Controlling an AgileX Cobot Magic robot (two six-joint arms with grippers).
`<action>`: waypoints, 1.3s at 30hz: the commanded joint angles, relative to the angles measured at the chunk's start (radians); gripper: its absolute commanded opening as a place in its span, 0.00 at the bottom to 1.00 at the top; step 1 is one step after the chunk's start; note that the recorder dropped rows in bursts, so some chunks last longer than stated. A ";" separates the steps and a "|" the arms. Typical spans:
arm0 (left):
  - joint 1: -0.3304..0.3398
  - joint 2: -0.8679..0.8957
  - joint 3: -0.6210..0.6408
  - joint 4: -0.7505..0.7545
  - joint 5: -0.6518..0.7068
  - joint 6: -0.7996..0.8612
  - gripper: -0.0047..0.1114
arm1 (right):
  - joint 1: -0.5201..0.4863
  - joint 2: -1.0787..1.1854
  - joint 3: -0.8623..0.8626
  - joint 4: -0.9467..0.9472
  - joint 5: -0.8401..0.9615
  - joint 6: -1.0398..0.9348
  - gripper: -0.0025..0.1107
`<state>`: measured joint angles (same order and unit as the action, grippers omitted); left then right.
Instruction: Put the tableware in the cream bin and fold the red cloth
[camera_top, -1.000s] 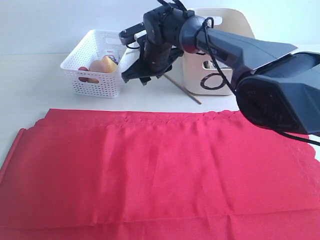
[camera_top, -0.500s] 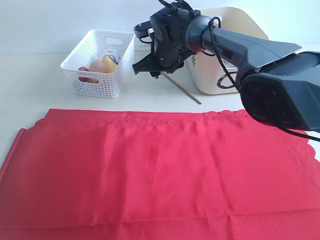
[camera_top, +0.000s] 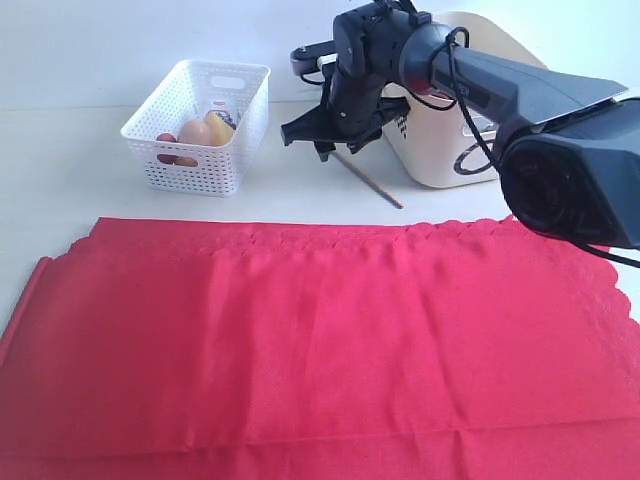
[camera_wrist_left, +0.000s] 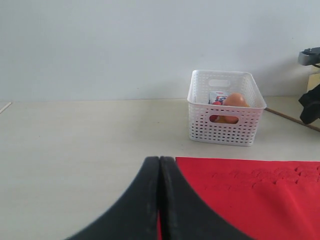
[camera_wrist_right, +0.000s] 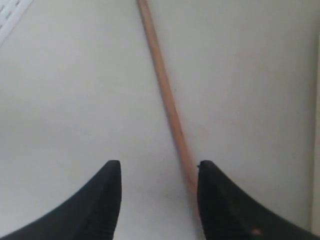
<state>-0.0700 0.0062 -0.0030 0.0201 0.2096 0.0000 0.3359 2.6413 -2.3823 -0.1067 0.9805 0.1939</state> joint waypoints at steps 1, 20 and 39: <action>-0.001 -0.006 0.003 0.001 -0.002 0.000 0.04 | -0.006 0.047 -0.007 -0.021 0.024 -0.006 0.43; -0.001 -0.006 0.003 0.001 -0.002 0.000 0.04 | 0.000 0.043 -0.007 0.285 0.114 -0.305 0.06; -0.001 -0.006 0.003 0.001 -0.002 0.000 0.04 | -0.026 -0.247 -0.010 0.204 0.081 -0.297 0.02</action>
<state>-0.0700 0.0062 -0.0030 0.0201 0.2096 0.0000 0.3266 2.4655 -2.3866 0.1315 1.0738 -0.1039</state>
